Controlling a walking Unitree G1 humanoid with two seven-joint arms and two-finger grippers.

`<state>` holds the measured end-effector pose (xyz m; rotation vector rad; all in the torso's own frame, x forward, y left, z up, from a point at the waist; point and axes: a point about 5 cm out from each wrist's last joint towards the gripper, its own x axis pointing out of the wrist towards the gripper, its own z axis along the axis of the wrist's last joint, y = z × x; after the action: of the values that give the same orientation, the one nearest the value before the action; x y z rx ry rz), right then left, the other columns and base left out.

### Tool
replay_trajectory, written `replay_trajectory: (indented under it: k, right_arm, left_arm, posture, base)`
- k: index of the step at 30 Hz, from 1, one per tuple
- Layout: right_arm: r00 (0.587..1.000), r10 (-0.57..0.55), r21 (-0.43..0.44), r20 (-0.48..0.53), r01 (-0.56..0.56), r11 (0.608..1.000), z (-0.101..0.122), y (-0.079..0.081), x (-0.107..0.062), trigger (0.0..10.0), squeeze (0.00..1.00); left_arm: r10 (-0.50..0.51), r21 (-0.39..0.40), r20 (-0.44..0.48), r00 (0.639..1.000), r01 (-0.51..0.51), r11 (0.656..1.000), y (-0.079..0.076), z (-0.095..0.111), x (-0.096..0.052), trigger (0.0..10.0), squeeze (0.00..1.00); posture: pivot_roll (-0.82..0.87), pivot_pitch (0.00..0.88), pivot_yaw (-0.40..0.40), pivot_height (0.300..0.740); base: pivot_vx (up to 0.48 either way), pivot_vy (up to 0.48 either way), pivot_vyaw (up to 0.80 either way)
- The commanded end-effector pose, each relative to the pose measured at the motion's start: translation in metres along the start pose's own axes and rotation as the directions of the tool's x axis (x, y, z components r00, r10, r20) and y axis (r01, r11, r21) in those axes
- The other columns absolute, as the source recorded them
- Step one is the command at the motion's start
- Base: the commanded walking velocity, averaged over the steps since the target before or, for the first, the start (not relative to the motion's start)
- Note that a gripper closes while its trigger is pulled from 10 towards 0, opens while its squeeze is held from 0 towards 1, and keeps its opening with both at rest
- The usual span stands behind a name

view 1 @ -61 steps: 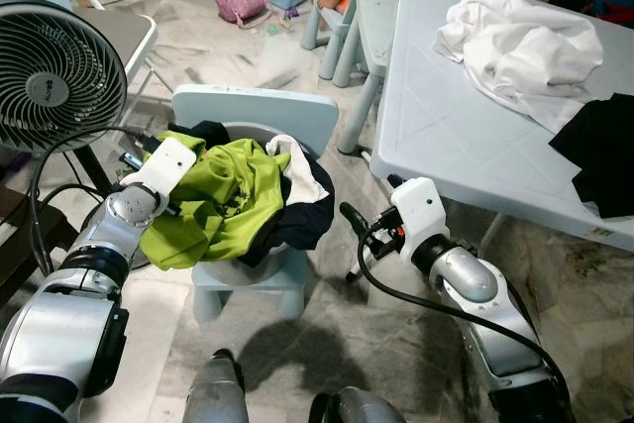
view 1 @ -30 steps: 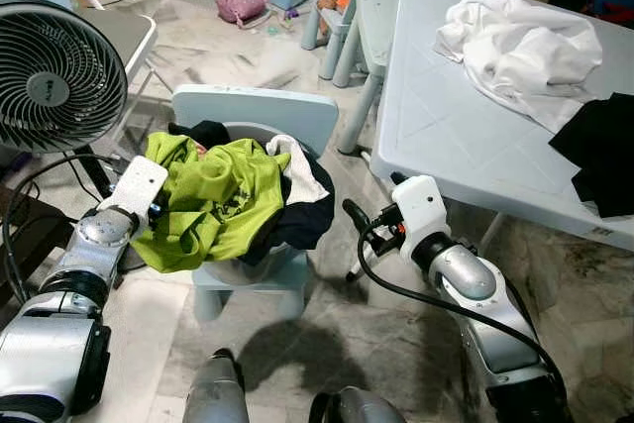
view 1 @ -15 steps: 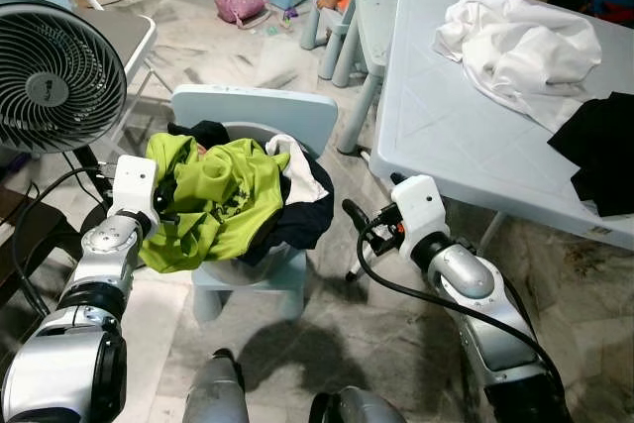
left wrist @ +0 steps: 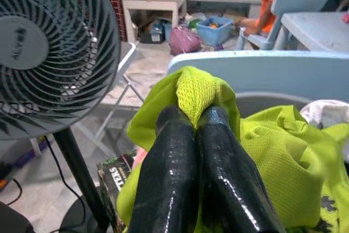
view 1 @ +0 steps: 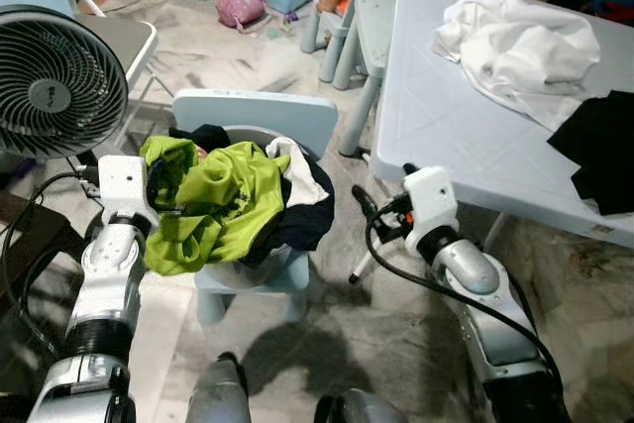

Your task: Hang hanger

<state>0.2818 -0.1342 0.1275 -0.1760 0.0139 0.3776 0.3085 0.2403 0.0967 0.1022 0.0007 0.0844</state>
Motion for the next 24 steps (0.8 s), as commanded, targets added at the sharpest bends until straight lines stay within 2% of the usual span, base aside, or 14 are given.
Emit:
replay_trajectory:
  k: [1, 3, 9, 24]
  right_arm:
    - [1.000, -0.009, -0.002, 0.018, 0.009, 1.000, 0.0024, -0.0032, -0.0013, 10.0, 0.00]
    - [1.000, -0.003, -0.006, 0.022, 0.003, 1.000, 0.0029, -0.0026, -0.0011, 10.0, 0.00]
    - [0.999, -0.004, 0.002, 0.042, 0.004, 1.000, 0.0070, -0.0035, 0.0040, 10.0, 0.00]
    - [0.999, -0.019, 0.011, 0.031, 0.019, 1.000, 0.0035, -0.0044, 0.0012, 10.0, 0.00]
  left_arm:
    - [0.002, -0.006, 0.016, 1.000, -0.002, 1.000, -0.0040, 0.0043, -0.0023, 0.0, 0.00]
    - [0.003, -0.009, 0.020, 1.000, -0.003, 1.000, -0.0065, 0.0062, -0.0057, 0.0, 0.00]
    - [0.011, -0.017, 0.009, 1.000, -0.011, 1.000, -0.0068, 0.0076, -0.0097, 0.0, 0.00]
    - [0.009, -0.020, -0.013, 1.000, -0.009, 1.000, -0.0042, 0.0113, -0.0086, 0.0, 0.00]
  posture:
    - [-0.02, 0.067, -0.075, 0.740]
    - [-0.01, 0.065, -0.083, 0.740]
    - [-0.01, 0.060, -0.086, 0.740]
    - [-0.01, 0.066, -0.083, 0.740]
  base:
    - [0.000, 0.000, 0.00]
    - [0.000, 0.000, 0.00]
    - [0.161, 0.000, 0.68]
    - [0.271, 0.000, 0.00]
